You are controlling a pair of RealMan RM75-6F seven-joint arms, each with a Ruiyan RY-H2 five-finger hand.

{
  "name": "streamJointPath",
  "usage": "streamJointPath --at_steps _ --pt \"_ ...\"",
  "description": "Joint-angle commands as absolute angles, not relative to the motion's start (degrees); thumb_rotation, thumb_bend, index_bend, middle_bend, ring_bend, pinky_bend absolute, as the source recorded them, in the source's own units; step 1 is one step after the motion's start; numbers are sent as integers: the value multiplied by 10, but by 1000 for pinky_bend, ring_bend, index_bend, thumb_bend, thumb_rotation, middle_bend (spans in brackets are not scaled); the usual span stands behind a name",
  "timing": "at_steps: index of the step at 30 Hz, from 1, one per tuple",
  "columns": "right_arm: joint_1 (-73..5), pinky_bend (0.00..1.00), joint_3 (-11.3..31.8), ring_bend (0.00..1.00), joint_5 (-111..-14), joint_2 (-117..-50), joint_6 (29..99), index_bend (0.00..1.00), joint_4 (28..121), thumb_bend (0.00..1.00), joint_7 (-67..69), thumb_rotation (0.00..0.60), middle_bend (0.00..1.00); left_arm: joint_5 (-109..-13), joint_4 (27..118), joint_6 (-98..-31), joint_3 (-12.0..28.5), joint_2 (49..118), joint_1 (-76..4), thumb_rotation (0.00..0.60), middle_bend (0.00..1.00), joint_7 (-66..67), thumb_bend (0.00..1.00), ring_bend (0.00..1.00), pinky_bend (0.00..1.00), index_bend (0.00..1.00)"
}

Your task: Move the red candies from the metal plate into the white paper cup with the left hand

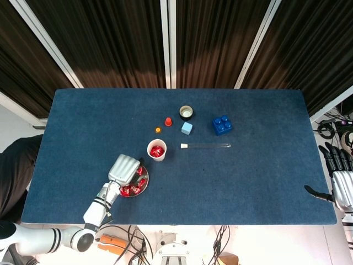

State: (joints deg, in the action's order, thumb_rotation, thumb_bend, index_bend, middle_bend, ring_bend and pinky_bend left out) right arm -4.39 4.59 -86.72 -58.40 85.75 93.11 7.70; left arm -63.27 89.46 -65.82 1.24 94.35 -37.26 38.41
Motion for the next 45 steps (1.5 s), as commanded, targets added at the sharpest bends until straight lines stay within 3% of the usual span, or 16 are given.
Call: streamJointPath --at_steps 1,7,15,19,28,36,45 --pt "-44 90 46 0 -867 -584 857 0 932 185 75 600 27 -629 890 -654 15 945 -372 600 899 386 214 853 786 438" --pt "-46 90 47 0 -865 -583 855 0 935 185 72 600 27 -616 887 -645 19 946 -371 600 899 397 235 853 786 466" --pt "-46 90 48 0 -864 -582 854 0 938 186 70 600 27 -611 879 -632 23 948 -370 600 899 388 361 853 786 586" --pt "-45 90 48 0 -865 -582 856 0 938 185 71 600 27 -621 895 -644 30 937 -364 600 899 371 372 854 786 604" --pt "-45 91 47 0 -866 -584 856 0 935 185 73 600 27 -684 1012 -702 95 860 -351 600 899 271 367 854 786 603" --pt "-43 91 46 0 -863 -586 856 0 934 185 74 600 27 -622 1001 -625 153 878 -422 600 899 286 361 854 786 601" --pt "-42 91 48 0 -854 -584 854 0 928 185 78 600 27 -529 936 -587 163 922 -473 600 899 329 340 854 786 584"
